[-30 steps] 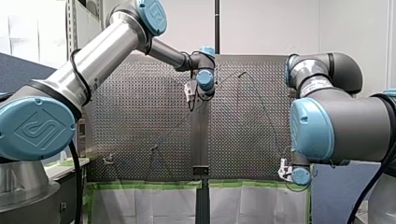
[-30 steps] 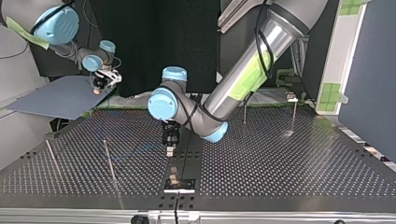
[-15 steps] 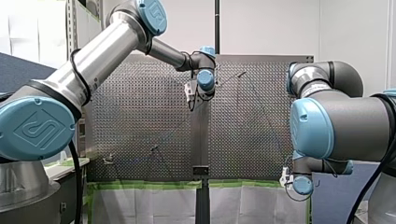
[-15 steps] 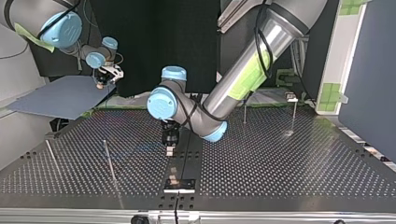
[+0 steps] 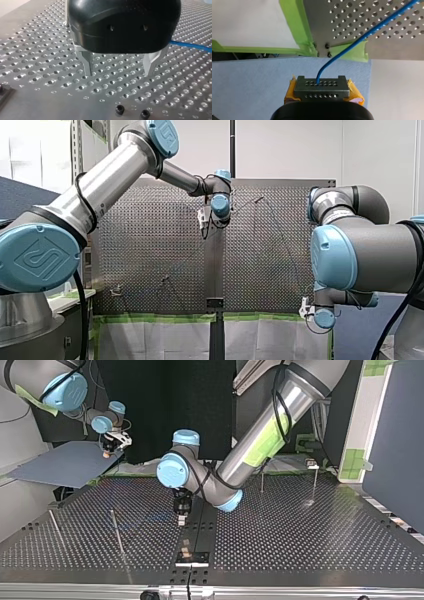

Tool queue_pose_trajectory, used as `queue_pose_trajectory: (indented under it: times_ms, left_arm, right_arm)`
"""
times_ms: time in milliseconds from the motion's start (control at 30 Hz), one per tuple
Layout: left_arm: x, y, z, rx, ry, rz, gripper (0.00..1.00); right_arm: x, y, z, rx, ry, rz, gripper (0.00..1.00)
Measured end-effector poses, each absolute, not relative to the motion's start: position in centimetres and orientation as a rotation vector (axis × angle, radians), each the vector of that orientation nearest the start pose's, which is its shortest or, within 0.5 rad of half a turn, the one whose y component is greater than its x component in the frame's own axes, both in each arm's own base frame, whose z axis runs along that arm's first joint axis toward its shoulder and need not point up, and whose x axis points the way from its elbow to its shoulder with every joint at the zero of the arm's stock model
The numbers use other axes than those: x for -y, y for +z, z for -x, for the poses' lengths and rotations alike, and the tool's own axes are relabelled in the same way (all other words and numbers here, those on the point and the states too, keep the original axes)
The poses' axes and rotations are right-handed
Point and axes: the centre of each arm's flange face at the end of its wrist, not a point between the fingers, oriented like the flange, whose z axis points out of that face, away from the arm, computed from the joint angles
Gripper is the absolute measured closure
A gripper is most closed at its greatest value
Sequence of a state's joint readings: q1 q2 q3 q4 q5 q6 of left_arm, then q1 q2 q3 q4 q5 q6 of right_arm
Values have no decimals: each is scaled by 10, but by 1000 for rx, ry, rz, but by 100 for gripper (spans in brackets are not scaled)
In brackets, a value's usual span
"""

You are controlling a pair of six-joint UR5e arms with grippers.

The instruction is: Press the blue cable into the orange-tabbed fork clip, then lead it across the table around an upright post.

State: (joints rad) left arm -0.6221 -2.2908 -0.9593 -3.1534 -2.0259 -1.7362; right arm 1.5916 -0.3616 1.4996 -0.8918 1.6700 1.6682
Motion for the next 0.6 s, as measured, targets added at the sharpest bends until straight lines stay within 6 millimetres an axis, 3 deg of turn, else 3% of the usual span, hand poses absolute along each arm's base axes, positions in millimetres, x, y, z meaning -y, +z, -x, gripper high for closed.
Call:
queue_pose_trajectory:
  times_ms: [600]
  left_arm:
    - [505,326,-539,-1810,-245,-20,0]
  right_arm:
    - [628,-165,-139,1501,1074,-1294,100]
